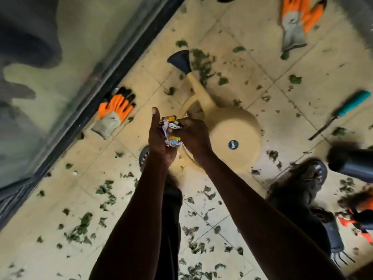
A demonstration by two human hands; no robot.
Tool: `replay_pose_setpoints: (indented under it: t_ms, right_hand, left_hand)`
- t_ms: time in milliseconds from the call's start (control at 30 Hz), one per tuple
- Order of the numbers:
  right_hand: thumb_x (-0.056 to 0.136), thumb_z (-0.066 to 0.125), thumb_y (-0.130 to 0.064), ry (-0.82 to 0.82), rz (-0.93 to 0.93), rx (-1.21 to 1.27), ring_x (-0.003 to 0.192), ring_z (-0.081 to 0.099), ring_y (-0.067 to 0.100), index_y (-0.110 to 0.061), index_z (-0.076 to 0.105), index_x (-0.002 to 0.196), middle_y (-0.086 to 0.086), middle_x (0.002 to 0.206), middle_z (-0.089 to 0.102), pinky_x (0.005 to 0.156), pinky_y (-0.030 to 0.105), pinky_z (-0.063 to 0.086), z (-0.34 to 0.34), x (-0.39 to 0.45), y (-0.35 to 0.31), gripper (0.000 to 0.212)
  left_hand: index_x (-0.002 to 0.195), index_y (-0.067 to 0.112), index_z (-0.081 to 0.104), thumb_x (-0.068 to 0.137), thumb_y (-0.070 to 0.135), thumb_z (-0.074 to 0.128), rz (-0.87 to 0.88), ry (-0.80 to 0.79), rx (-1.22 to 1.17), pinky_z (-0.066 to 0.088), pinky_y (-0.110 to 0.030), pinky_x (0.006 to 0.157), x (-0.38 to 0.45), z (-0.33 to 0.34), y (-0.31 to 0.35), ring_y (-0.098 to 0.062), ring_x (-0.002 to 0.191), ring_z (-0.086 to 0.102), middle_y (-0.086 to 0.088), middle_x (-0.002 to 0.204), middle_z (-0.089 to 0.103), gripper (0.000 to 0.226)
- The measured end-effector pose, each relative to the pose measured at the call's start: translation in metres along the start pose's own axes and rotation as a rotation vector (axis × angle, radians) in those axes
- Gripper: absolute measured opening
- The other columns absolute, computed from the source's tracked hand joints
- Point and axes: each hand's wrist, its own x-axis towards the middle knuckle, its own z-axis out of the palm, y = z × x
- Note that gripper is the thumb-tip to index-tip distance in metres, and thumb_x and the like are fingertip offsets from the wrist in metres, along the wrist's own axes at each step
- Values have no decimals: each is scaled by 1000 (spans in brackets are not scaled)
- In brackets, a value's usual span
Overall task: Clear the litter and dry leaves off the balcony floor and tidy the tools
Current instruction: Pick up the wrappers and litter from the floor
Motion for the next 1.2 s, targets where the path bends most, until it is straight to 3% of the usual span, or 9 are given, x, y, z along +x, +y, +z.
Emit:
replay_pose_setpoints:
  t_ms: [133, 200, 333, 400, 500, 667, 833, 933, 1200]
  right_hand:
    - [53, 70, -45, 117, 111, -156, 105, 55, 35, -27, 51, 87, 14, 107, 57, 85, 49, 49, 66, 8, 12, 43]
    - [49, 70, -43, 69, 173, -211, 107, 48, 32, -23, 42, 92, 11, 112, 46, 84, 45, 46, 85, 13, 19, 55]
    - [67, 81, -21, -440, 377, -74, 99, 54, 16, -16, 51, 127, 13, 123, 49, 81, 25, 38, 90, 29, 18, 67]
    - [75, 76, -3, -528, 494, -49, 129, 42, 24, -14, 29, 151, 13, 147, 34, 98, 26, 26, 82, 37, 27, 89]
    - [78, 73, -9, -309, 481, -332, 149, 8, 26, -8, 6, 155, 12, 163, 2, 120, 37, 16, 89, 44, 54, 102]
    - [86, 51, -4, 291, 497, -478, 149, 7, 32, 0, 13, 152, 18, 162, 2, 121, 41, 18, 76, 33, 79, 76]
    - [89, 55, 0, 319, 295, -569, 115, 53, 37, -7, 37, 142, 19, 138, 39, 92, 41, 49, 37, 40, 97, 57]
    - [94, 56, -9, 317, 161, -655, 105, 56, 35, -4, 41, 135, 18, 132, 44, 77, 34, 45, 30, 61, 103, 44]
    - [92, 47, 0, 334, 157, -719, 106, 59, 35, -2, 56, 120, 19, 122, 58, 84, 35, 47, 31, 93, 125, 29]
  left_hand:
    - [76, 10, 64, 81, 15, 70, -33, 205, 58, 52, -33, 82, -3, -53, 27, -22, 74, 65, -4, 68, 67, 9]
    - [69, 13, 68, 84, 5, 61, 2, 334, 99, 52, -28, 69, 0, -78, 34, -18, 66, 62, -1, 65, 65, 19]
    - [68, 11, 54, 90, 0, 47, 45, 432, 34, 39, -17, 46, -4, -106, 48, -11, 42, 49, 2, 48, 51, 26]
    - [69, 11, 48, 94, 4, 44, 71, 476, -21, 37, -16, 41, -3, -117, 52, -12, 37, 45, 3, 43, 46, 26]
    - [70, 11, 52, 94, 6, 46, 67, 475, -70, 39, -18, 43, -1, -131, 56, -14, 44, 51, 2, 48, 50, 25]
    - [75, 12, 54, 95, 9, 47, -16, 397, -57, 41, -19, 47, -1, -119, 41, -15, 50, 54, 2, 55, 53, 22]
    - [69, 13, 58, 94, 7, 50, -110, 330, -23, 40, -20, 48, 7, -97, 19, -17, 51, 54, 1, 57, 54, 27]
    - [74, 11, 57, 93, 7, 50, -151, 306, 17, 41, -21, 49, 13, -87, 9, -18, 53, 55, -4, 62, 52, 20]
    - [73, 11, 59, 94, 8, 51, -190, 297, 34, 42, -22, 47, 25, -97, -3, -19, 55, 56, -4, 61, 55, 22]
